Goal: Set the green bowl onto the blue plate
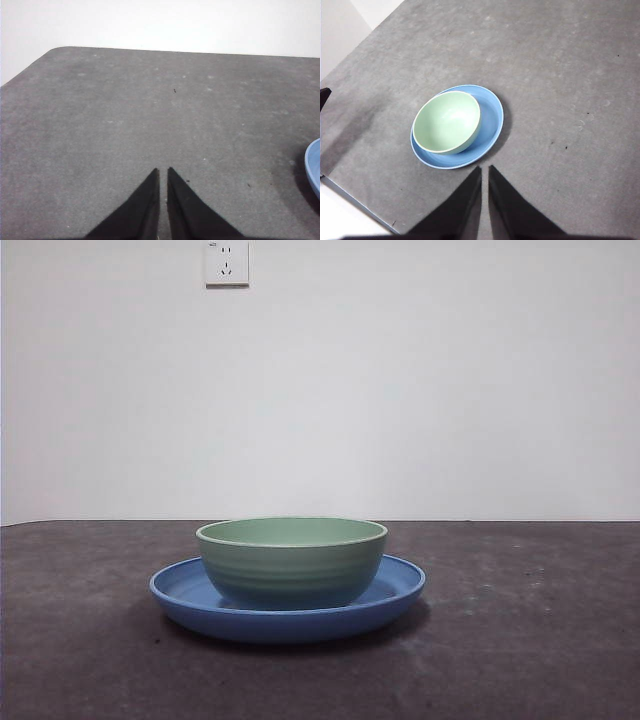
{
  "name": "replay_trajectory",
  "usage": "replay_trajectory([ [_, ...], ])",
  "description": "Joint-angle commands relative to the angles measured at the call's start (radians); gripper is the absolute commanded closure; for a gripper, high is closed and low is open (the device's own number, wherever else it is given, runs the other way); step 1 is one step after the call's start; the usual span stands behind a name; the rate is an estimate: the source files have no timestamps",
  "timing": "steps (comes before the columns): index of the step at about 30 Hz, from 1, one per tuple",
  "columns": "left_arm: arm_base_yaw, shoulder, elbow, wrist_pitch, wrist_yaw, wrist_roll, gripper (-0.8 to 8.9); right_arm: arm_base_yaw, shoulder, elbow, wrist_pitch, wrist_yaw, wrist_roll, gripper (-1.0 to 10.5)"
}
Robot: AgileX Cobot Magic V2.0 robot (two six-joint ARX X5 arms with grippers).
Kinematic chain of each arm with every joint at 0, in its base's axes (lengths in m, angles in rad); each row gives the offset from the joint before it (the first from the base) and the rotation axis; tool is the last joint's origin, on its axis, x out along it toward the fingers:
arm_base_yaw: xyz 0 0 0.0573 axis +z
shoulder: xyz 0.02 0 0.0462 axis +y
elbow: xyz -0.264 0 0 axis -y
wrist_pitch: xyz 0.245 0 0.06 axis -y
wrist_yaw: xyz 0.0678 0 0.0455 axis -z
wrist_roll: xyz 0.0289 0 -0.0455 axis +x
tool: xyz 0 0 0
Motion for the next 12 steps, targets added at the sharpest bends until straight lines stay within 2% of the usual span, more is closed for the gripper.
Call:
replay_trajectory([
  [1,-0.002,-0.002,-0.021,-0.006,-0.001,-0.002,7.89,-0.014,-0.018,-0.011,0.028,-0.002,-0.008,9.3],
  [4,-0.002,-0.002,-0.020,-0.006,-0.001,-0.002,7.89,-0.051,-0.098,-0.132,0.169,-0.003,-0.012,9.3],
  [8,-0.002,-0.002,-0.020,-0.006,-0.001,-0.002,7.89,-0.117,-0.257,-0.392,0.490,0.006,-0.014,9.3],
  [12,-0.002,-0.002,-0.020,-0.006,-0.001,-0.002,7.89,-0.164,-0.375,-0.638,0.752,0.058,-0.079,9.3],
])
